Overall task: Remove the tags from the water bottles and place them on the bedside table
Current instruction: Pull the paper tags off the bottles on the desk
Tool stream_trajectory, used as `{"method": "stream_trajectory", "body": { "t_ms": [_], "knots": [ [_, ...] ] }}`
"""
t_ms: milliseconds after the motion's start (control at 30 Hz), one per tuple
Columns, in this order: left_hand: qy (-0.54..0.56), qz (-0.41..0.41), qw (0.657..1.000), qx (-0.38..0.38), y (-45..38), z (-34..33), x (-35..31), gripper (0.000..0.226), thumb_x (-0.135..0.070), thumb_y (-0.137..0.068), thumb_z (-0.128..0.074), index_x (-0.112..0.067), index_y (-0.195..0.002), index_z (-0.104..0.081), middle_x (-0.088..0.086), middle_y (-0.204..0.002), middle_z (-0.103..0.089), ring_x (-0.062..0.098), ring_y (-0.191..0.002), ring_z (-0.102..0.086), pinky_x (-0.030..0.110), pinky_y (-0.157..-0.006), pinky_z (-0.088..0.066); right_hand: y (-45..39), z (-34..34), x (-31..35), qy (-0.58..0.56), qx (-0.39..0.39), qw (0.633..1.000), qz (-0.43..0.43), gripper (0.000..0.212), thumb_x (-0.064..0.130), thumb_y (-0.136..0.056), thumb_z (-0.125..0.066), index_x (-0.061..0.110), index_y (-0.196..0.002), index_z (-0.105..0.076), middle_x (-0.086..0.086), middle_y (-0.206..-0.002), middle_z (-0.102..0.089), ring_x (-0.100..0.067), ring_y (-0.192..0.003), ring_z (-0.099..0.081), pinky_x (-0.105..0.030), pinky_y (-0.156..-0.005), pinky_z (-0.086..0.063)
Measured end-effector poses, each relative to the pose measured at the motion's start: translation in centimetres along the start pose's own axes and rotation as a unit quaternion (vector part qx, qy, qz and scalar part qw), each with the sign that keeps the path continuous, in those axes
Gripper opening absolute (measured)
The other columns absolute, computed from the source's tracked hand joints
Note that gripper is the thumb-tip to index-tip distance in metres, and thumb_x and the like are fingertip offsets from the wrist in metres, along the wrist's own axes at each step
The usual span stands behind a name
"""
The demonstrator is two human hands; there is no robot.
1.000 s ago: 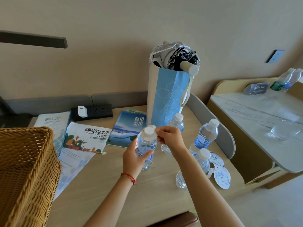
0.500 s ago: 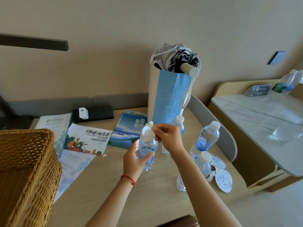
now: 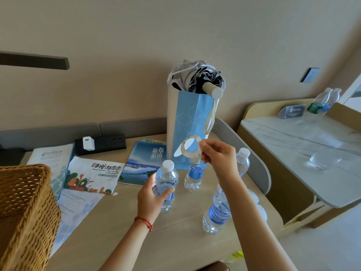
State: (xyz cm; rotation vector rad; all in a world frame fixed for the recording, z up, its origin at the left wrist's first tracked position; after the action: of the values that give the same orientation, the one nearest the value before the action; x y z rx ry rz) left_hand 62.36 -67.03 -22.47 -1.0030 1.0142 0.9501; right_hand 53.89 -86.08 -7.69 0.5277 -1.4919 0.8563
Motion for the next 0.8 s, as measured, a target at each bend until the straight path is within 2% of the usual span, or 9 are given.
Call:
{"method": "stream_trajectory", "body": {
  "t_ms": [67,167,267,400,533,700,800],
  "knots": [
    [-0.003,-0.002,1.000,-0.001,0.0,0.0,-0.1,0.063,-0.017,-0.066,-0.080,-0.012,-0.123,-0.053,0.002,-0.111,-0.063,0.010,-0.098,-0.060,0.013,-0.080,-0.044,-0.1,2.3,0.2,-0.002,-0.025,1.000,0.000,0.017,0.012,-0.087,-0.061,0.019,-0.073,-0.069,0.006,-0.047,-0.058,-0.003,-0.045,-0.050,-0.015,-0.050,-0.046],
    [-0.005,-0.002,1.000,-0.002,0.2,-0.1,0.0,0.063,-0.013,-0.066,-0.080,-0.009,-0.123,-0.053,0.007,-0.113,-0.064,0.014,-0.099,-0.061,0.020,-0.084,-0.046,0.0,6.2,-0.2,-0.002,-0.069,0.998,-0.007,0.021,0.011,-0.088,-0.060,0.021,-0.072,-0.069,0.006,-0.045,-0.059,-0.004,-0.044,-0.050,-0.015,-0.049,-0.047],
    [-0.004,-0.002,1.000,-0.004,0.1,-0.2,0.0,0.063,-0.013,-0.066,-0.080,-0.009,-0.123,-0.053,0.009,-0.115,-0.064,0.016,-0.100,-0.061,0.026,-0.086,-0.046,0.6,10.1,-1.3,0.000,-0.106,0.994,-0.022,0.018,0.013,-0.086,-0.062,0.021,-0.073,-0.070,0.004,-0.050,-0.062,-0.003,-0.047,-0.054,-0.015,-0.052,-0.050],
    [-0.024,-0.009,1.000,-0.007,0.2,-0.2,-0.5,0.064,-0.016,-0.067,-0.079,-0.008,-0.124,-0.051,0.007,-0.112,-0.063,0.014,-0.098,-0.059,0.027,-0.084,-0.047,1.8,14.3,-3.9,-0.005,-0.152,0.986,-0.068,0.014,0.014,-0.087,-0.061,0.020,-0.078,-0.070,-0.002,-0.061,-0.063,-0.009,-0.054,-0.054,-0.021,-0.059,-0.053],
    [-0.021,0.005,1.000,0.000,0.2,-0.3,-0.1,0.062,-0.018,-0.068,-0.079,-0.010,-0.123,-0.053,0.008,-0.111,-0.066,0.016,-0.097,-0.063,0.028,-0.084,-0.050,3.2,17.1,-7.1,-0.017,-0.174,0.978,-0.109,0.009,0.012,-0.087,-0.061,0.013,-0.086,-0.070,-0.006,-0.066,-0.060,-0.011,-0.056,-0.052,-0.022,-0.059,-0.050],
    [-0.024,0.016,1.000,-0.001,0.3,-0.3,0.1,0.063,-0.020,-0.068,-0.079,-0.010,-0.124,-0.052,0.011,-0.113,-0.066,0.019,-0.101,-0.063,0.035,-0.087,-0.051,4.8,19.5,-12.3,-0.021,-0.191,0.966,-0.174,0.009,0.010,-0.087,-0.060,0.009,-0.085,-0.069,-0.007,-0.065,-0.058,-0.015,-0.057,-0.050,-0.025,-0.059,-0.049],
    [-0.017,0.024,1.000,-0.001,0.3,-0.4,0.1,0.064,-0.020,-0.068,-0.078,-0.010,-0.125,-0.051,0.012,-0.115,-0.065,0.019,-0.103,-0.062,0.038,-0.091,-0.050,5.5,20.2,-15.8,-0.007,-0.191,0.957,-0.216,0.009,0.009,-0.087,-0.061,0.008,-0.082,-0.069,-0.007,-0.062,-0.056,-0.014,-0.055,-0.050,-0.023,-0.054,-0.049]
  ]
}}
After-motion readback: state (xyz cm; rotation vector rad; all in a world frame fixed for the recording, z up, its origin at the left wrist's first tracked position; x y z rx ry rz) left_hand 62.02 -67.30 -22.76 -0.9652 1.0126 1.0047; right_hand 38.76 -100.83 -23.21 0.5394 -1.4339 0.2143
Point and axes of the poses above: each hand's wrist, its own y-axis away from the middle knuckle, its own z-axis out of the back of the hand, x = y × z, the point moved 10 cm from there along -y, towards the middle knuckle
